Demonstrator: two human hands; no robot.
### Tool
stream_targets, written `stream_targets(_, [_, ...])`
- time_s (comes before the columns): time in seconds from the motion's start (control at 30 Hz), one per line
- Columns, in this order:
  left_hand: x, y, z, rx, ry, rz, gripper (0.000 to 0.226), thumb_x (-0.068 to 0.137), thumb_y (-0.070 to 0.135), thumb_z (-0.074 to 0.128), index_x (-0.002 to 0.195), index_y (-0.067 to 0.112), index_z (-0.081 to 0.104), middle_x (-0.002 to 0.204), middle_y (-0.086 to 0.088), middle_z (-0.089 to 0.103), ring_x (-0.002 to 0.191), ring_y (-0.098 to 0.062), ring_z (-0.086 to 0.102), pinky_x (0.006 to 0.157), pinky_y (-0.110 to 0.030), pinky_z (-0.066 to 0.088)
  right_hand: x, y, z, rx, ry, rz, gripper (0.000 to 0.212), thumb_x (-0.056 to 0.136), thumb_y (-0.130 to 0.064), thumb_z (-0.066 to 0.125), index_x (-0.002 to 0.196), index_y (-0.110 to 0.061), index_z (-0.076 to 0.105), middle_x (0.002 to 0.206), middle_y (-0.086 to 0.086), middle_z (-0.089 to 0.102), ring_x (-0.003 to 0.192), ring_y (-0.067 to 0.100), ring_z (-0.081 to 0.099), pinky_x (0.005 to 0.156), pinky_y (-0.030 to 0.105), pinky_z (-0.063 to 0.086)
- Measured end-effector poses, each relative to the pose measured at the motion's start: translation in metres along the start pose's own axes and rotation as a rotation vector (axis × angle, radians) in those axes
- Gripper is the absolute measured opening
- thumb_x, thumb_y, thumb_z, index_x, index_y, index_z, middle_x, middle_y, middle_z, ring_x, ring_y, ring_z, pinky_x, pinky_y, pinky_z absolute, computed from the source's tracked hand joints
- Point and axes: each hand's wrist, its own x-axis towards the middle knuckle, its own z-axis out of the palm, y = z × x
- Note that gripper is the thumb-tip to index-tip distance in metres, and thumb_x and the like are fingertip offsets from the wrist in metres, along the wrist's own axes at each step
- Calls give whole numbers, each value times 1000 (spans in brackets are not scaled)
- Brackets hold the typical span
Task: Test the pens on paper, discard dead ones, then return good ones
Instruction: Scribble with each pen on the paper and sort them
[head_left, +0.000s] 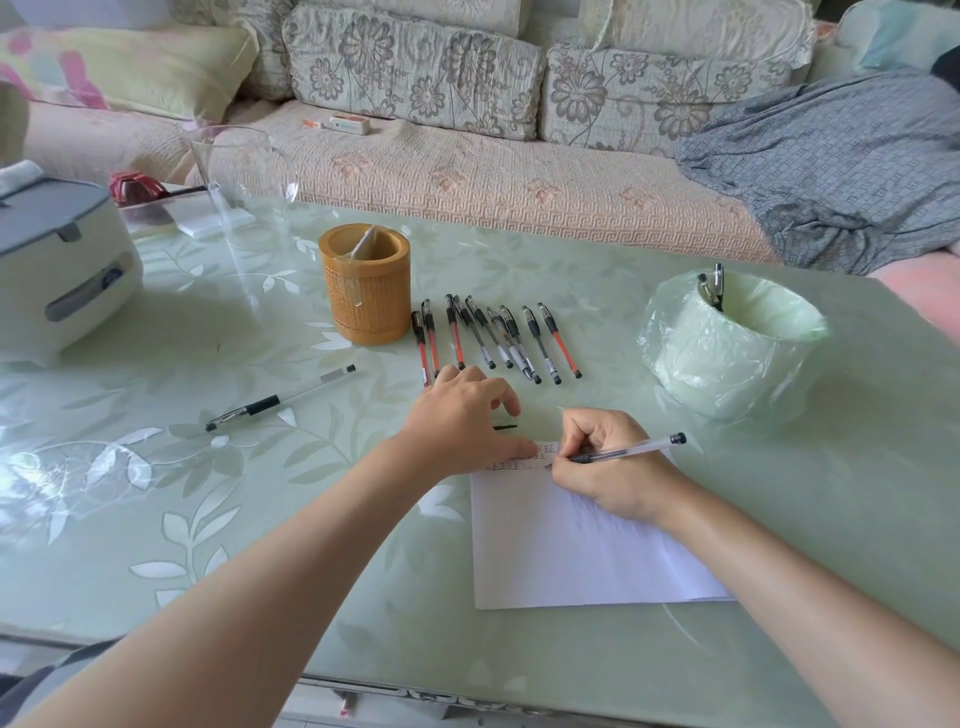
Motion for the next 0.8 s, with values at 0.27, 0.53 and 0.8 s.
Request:
stream_targets(0.27, [0,0,0,2,-1,-3,51,66,66,73,106,37,62,107,10,52,101,-14,37,92,-28,41,1,-2,1,-23,16,7,20,63,-12,62,63,-6,43,59,3,39,55,16,34,52,30,25])
stream_targets(0.53, [0,0,0,-1,0,-7,51,66,66,74,106,37,62,108,10,52,101,-14,37,93,-29,41,-1,0,1,-7,24,-1,20,68,-10,64,63,-8,45,57,-2,41,54,13,35,53,29,27])
stream_targets(0.8, [0,0,0,-2,4,-5,50,65,66,74,106,38,61,106,11,51,102,-14,37,95,-30,41,-2,-3,-1,12,-15,6,20,69,-10,64,62,-10,46,59,-1,41,55,13,36,54,30,27])
